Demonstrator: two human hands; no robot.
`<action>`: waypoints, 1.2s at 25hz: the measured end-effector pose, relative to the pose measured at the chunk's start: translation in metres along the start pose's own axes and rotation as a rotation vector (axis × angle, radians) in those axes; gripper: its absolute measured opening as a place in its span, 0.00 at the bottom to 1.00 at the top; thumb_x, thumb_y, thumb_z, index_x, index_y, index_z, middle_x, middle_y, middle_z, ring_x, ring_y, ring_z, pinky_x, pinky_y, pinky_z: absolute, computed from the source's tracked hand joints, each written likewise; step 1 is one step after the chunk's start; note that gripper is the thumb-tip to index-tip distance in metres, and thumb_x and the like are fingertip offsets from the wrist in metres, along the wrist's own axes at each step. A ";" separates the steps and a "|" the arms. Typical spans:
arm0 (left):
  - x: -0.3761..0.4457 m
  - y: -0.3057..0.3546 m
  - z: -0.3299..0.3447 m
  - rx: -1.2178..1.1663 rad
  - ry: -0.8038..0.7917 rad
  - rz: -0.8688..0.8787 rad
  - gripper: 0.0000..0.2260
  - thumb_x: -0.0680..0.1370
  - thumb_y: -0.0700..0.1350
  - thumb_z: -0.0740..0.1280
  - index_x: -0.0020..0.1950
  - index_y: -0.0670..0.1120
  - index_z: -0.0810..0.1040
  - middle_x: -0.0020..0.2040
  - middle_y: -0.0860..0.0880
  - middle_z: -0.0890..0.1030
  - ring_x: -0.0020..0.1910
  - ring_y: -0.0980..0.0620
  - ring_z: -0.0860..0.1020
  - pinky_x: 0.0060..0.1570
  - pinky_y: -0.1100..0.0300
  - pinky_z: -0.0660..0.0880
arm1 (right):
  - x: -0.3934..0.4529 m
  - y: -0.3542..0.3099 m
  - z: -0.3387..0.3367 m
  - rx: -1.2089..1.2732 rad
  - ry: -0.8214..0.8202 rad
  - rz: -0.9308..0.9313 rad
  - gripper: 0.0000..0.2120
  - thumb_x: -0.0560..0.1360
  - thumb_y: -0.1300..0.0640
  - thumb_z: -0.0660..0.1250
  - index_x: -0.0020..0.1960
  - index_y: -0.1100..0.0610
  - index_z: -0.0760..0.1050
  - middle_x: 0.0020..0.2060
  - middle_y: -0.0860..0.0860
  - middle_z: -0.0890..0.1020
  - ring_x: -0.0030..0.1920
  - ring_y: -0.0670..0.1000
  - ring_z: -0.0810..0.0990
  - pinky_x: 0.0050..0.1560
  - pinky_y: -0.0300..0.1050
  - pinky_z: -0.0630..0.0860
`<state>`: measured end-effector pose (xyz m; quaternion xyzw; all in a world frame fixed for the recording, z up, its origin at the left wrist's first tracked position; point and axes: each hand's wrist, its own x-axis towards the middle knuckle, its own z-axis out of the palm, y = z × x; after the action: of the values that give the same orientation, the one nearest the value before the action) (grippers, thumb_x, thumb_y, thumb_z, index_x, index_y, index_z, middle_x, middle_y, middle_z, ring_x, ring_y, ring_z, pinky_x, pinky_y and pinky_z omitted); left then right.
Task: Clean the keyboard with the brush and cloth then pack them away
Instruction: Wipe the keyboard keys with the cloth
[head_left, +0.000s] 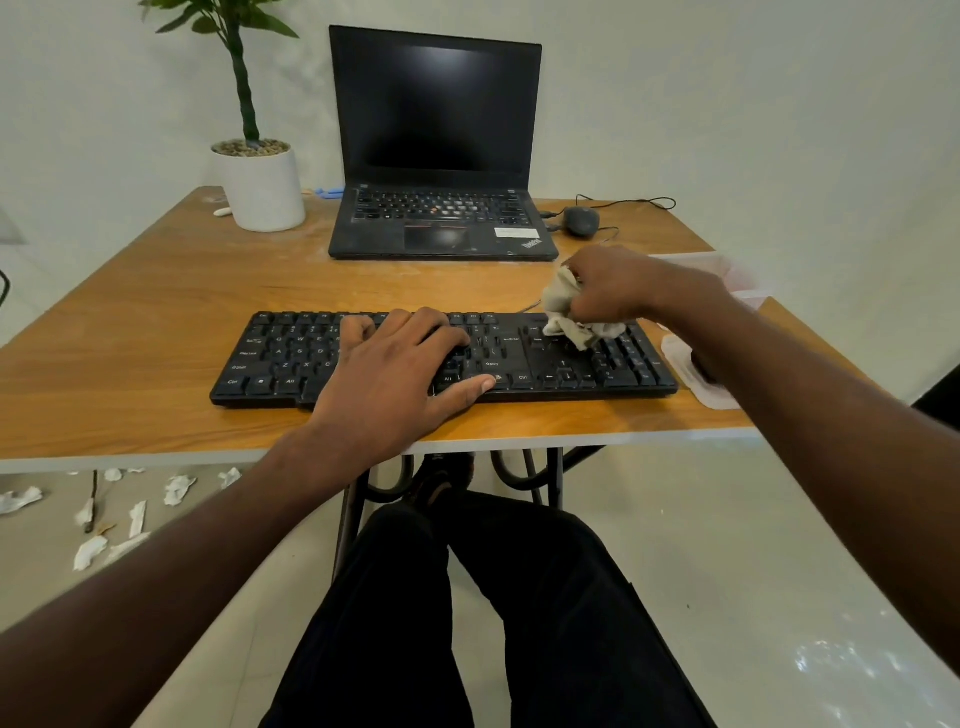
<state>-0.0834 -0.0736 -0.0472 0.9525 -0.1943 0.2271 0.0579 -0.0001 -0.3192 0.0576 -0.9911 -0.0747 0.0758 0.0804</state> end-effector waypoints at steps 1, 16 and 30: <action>0.000 0.000 0.000 0.003 0.001 0.001 0.30 0.82 0.73 0.49 0.70 0.56 0.75 0.66 0.56 0.76 0.65 0.52 0.73 0.62 0.48 0.57 | -0.003 0.003 -0.002 -0.072 0.025 -0.007 0.16 0.78 0.54 0.71 0.65 0.56 0.78 0.52 0.55 0.83 0.52 0.57 0.80 0.50 0.50 0.76; 0.000 0.004 0.001 0.002 -0.004 -0.014 0.31 0.81 0.74 0.46 0.70 0.57 0.75 0.65 0.55 0.76 0.65 0.52 0.74 0.60 0.48 0.58 | -0.061 0.043 0.068 0.015 0.527 -0.169 0.24 0.70 0.67 0.74 0.63 0.51 0.82 0.54 0.52 0.80 0.55 0.57 0.77 0.51 0.55 0.75; -0.001 0.003 0.000 0.001 -0.006 -0.018 0.31 0.80 0.74 0.47 0.70 0.57 0.75 0.66 0.56 0.76 0.65 0.52 0.74 0.58 0.50 0.56 | -0.066 0.044 0.071 0.082 0.603 -0.149 0.23 0.68 0.69 0.75 0.55 0.46 0.86 0.54 0.46 0.86 0.58 0.54 0.81 0.59 0.60 0.74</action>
<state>-0.0853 -0.0766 -0.0477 0.9550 -0.1858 0.2238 0.0589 -0.0703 -0.3620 -0.0102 -0.9565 -0.1169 -0.2249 0.1442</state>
